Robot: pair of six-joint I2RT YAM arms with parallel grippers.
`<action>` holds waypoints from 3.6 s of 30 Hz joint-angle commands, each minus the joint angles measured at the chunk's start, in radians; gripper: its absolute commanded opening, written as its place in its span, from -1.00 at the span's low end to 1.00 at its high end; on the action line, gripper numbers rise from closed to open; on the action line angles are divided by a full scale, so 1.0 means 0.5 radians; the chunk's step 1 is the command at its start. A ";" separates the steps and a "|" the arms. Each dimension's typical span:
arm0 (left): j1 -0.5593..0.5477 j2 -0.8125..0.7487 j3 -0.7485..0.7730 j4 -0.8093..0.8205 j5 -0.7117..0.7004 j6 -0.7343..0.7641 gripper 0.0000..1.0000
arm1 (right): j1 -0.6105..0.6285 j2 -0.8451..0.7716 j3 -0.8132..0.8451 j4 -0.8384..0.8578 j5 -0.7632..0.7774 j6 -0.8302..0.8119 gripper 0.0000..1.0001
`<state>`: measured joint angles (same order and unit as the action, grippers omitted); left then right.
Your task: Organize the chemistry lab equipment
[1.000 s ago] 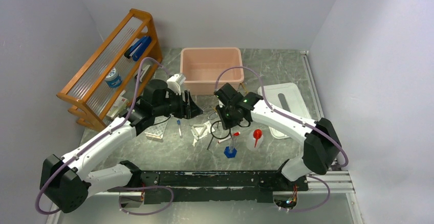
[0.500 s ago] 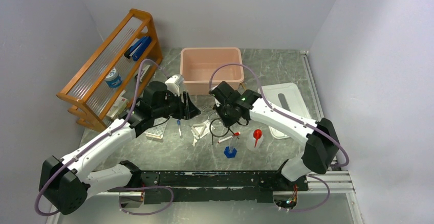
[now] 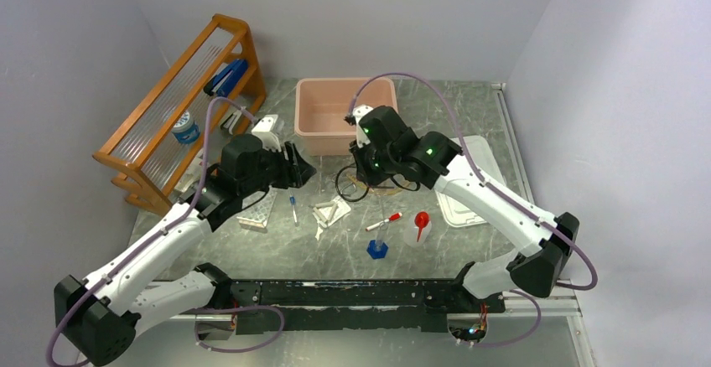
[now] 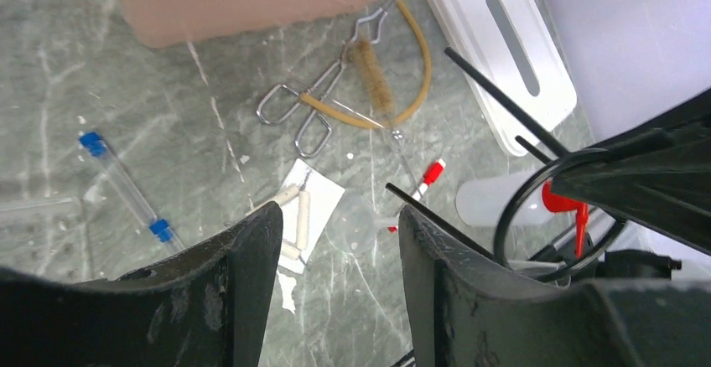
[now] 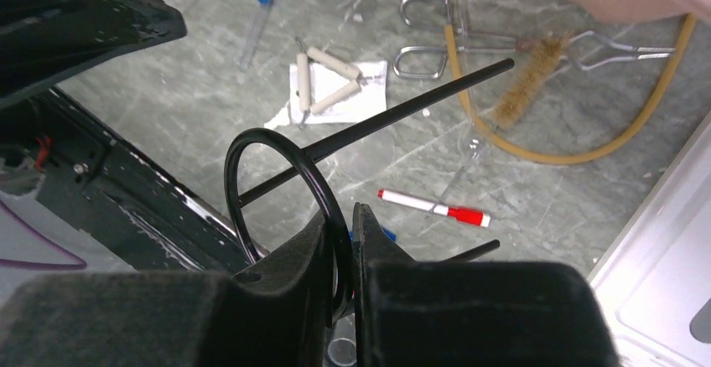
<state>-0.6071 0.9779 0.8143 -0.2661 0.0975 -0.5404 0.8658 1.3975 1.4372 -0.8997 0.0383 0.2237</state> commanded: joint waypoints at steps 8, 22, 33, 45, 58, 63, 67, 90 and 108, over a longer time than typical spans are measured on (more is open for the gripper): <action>-0.009 -0.188 0.336 -0.373 -1.019 -0.208 0.17 | -0.166 0.238 0.775 0.266 0.090 0.088 -1.00; -0.010 0.094 0.641 -0.314 -0.728 0.043 0.33 | -0.760 1.194 1.210 0.813 -0.768 0.506 -1.00; -0.002 0.359 0.754 -0.256 -0.679 0.167 0.38 | -0.786 1.668 1.349 1.021 -1.088 0.725 -1.00; 0.080 0.548 0.810 -0.241 -0.582 0.189 0.37 | -0.916 2.040 1.436 1.149 -1.434 0.783 -0.57; 0.127 0.556 0.805 -0.232 -0.554 0.183 0.36 | -0.909 1.796 1.371 0.960 -0.852 0.668 0.52; 0.140 0.516 0.759 -0.241 -0.543 0.168 0.38 | -0.856 1.611 1.203 0.886 -0.533 0.596 0.48; 0.147 0.500 0.719 -0.241 -0.528 0.143 0.39 | -0.814 1.520 1.111 0.863 -0.432 0.611 0.29; 0.176 0.599 0.635 -0.195 -0.462 0.175 0.22 | -0.735 1.841 1.275 0.853 -0.422 0.827 -0.71; 0.216 0.664 0.713 -0.216 -0.478 0.223 0.26 | -0.748 1.849 1.285 1.113 -0.616 0.714 -0.21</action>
<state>-0.5133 1.3022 1.1355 -0.3939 -0.1524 -0.4419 0.4908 2.3238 2.0674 -0.3412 -0.2668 0.6193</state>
